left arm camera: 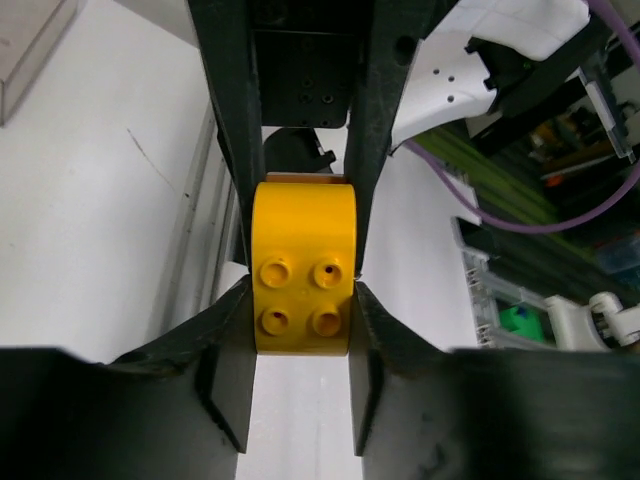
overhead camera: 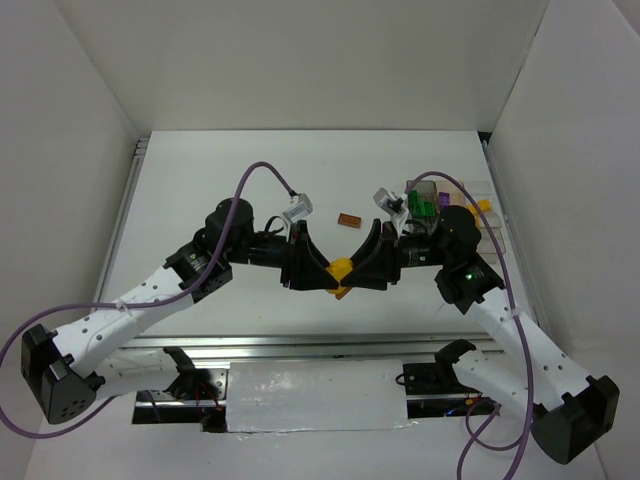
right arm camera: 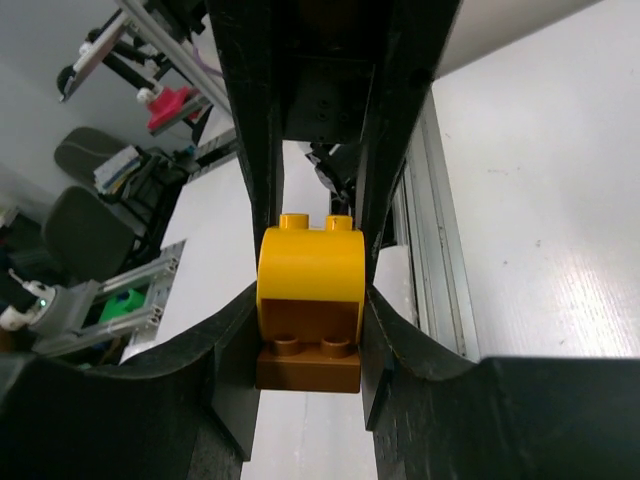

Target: Sort the legos into containers by color

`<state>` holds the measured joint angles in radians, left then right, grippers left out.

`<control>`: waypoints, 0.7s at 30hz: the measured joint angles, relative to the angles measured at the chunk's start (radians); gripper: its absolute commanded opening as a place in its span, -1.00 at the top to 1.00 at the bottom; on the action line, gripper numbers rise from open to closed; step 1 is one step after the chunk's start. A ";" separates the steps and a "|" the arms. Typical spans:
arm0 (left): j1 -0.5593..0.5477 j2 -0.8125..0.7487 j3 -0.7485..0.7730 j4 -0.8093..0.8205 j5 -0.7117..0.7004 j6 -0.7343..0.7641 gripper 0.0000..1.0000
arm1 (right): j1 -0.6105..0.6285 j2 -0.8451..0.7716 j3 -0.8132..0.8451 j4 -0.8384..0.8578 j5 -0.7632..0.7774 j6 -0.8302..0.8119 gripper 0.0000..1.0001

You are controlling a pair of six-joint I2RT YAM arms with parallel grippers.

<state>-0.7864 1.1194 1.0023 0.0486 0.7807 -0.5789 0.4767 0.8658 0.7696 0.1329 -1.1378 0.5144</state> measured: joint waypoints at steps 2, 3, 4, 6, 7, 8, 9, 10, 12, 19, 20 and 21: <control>0.002 0.001 0.000 -0.004 0.001 0.006 0.31 | 0.004 -0.001 0.006 -0.025 0.013 -0.005 1.00; 0.002 0.002 0.000 -0.006 0.003 0.006 0.49 | 0.005 0.000 0.008 -0.035 0.017 -0.008 1.00; 0.003 0.003 0.000 -0.006 0.004 0.006 0.72 | 0.008 -0.001 0.009 -0.040 0.020 -0.008 1.00; 0.003 0.003 0.000 -0.011 0.003 0.007 1.00 | 0.008 0.000 0.009 -0.043 0.019 -0.007 0.34; 0.003 0.003 0.000 -0.012 0.002 0.007 1.00 | 0.010 0.000 0.009 -0.042 0.019 -0.006 -0.17; 0.003 0.003 0.000 -0.013 -0.003 0.007 1.00 | 0.010 0.000 0.008 -0.042 0.020 0.000 -0.70; 0.002 0.003 0.000 -0.021 -0.014 0.006 1.00 | 0.011 0.000 0.008 -0.036 0.022 0.005 -0.75; 0.001 0.005 0.000 -0.022 -0.020 0.006 1.00 | 0.013 -0.002 0.005 -0.022 0.028 -0.001 -0.86; -0.004 0.004 0.000 -0.022 -0.028 0.005 1.00 | 0.014 -0.011 -0.013 -0.002 0.034 -0.006 -0.87; -0.008 -0.003 0.000 -0.020 -0.033 0.004 1.00 | 0.014 -0.035 -0.070 0.046 0.012 0.014 -0.04; -0.008 -0.003 0.000 -0.019 -0.033 0.003 1.00 | 0.014 -0.035 -0.070 0.046 0.011 0.010 0.03; -0.008 -0.003 0.000 -0.019 -0.032 0.003 1.00 | 0.014 -0.036 -0.070 0.045 0.010 0.008 0.16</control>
<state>-0.7944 1.1160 1.0019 0.0299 0.7483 -0.5758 0.4911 0.8295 0.6998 0.1783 -1.1282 0.5228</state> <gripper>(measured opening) 0.473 0.520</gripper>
